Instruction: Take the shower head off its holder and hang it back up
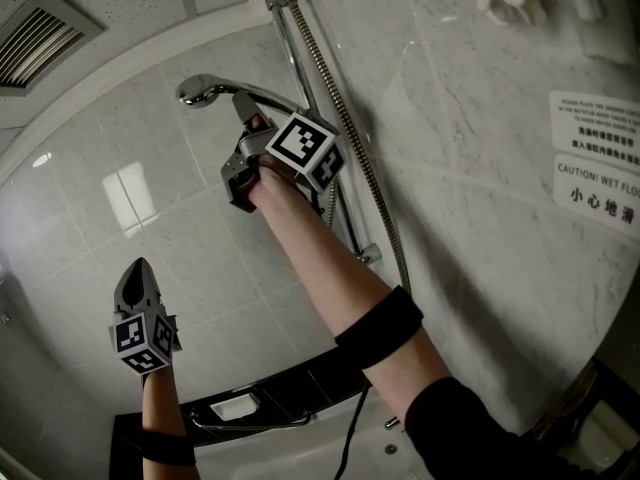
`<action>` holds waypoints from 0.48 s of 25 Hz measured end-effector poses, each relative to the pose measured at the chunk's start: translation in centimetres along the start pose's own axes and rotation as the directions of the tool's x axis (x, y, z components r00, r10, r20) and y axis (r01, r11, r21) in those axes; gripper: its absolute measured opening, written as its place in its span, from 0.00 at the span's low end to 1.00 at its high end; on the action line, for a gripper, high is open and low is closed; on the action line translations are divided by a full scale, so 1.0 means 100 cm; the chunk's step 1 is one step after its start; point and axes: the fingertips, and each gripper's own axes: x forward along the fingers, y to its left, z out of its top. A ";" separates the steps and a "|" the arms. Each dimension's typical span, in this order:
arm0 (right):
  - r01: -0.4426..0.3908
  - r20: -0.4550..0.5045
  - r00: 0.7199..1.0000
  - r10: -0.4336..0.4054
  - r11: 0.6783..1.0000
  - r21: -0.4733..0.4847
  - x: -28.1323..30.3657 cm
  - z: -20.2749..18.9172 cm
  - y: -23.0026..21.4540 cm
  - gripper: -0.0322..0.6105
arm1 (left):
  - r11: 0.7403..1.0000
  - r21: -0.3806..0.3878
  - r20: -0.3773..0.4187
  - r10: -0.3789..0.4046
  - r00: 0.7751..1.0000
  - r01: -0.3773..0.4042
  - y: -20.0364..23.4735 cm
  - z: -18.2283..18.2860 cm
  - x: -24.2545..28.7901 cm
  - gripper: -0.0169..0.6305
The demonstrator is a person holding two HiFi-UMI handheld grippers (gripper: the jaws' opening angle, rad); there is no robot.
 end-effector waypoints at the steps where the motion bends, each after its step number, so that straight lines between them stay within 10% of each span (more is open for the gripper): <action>1: 0.002 0.002 1.000 -0.002 1.000 -0.012 -0.005 0.002 -0.001 0.30 | 1.000 -0.002 0.000 -0.005 1.000 0.005 -0.002 0.001 -0.001 0.04; 7: 0.014 -0.057 0.998 -0.028 0.972 -0.235 -0.054 0.005 0.002 0.14 | 0.998 -0.044 -0.008 -0.037 0.999 0.037 -0.014 -0.006 -0.015 0.04; 12: 0.053 -0.159 0.976 -0.152 0.863 -0.502 -0.115 -0.013 -0.012 0.05 | 0.993 -0.089 -0.036 -0.074 0.997 0.071 -0.021 -0.032 -0.035 0.04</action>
